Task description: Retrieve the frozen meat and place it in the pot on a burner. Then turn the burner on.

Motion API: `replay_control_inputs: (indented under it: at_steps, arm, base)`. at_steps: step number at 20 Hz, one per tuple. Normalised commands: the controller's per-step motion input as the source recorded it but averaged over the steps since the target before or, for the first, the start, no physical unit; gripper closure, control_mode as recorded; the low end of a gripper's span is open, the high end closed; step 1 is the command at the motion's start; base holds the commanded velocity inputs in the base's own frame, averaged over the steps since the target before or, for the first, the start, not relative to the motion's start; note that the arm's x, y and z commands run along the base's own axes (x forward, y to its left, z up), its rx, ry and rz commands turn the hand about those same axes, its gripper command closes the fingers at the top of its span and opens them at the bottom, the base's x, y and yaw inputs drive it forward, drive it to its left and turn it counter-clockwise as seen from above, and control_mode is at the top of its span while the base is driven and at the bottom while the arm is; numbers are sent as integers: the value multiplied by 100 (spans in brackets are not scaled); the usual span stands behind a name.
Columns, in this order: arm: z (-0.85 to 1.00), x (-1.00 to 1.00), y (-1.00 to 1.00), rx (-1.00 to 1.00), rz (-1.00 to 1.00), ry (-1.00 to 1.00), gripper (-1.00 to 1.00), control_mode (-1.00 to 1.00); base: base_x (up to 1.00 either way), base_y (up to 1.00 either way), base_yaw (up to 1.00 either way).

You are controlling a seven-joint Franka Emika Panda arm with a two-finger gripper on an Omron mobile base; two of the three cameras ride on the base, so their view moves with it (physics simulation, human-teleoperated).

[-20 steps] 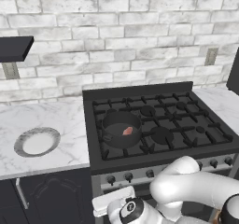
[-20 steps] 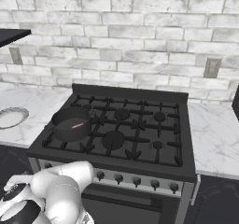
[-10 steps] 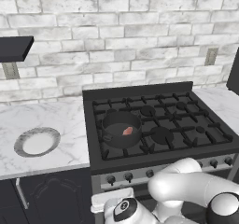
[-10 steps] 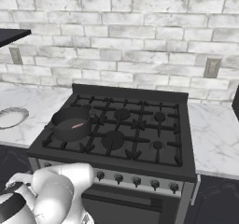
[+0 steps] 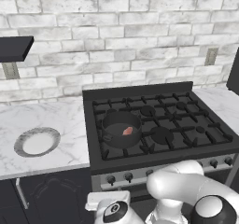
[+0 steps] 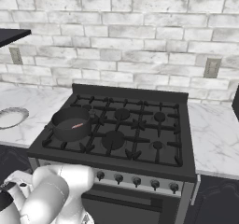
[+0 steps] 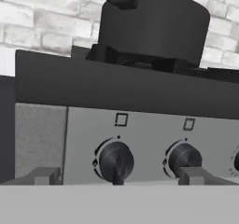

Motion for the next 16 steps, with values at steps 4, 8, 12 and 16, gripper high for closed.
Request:
replay_control_inputs:
  at_steps: [4,8,12,16]
  arm:
    - [-5,11,0,1,-2,-2,-100,-100]
    - [-4,27,-1,1,0,-6,-100,-100]
    - [-4,17,-11,1,0,-4,-100,-100]
    - [-4,0,-25,4,0,-1,-100,-100]
  base:
    - [0,0,0]
    - [0,0,0]
    - [0,0,0]
    - [0,0,0]
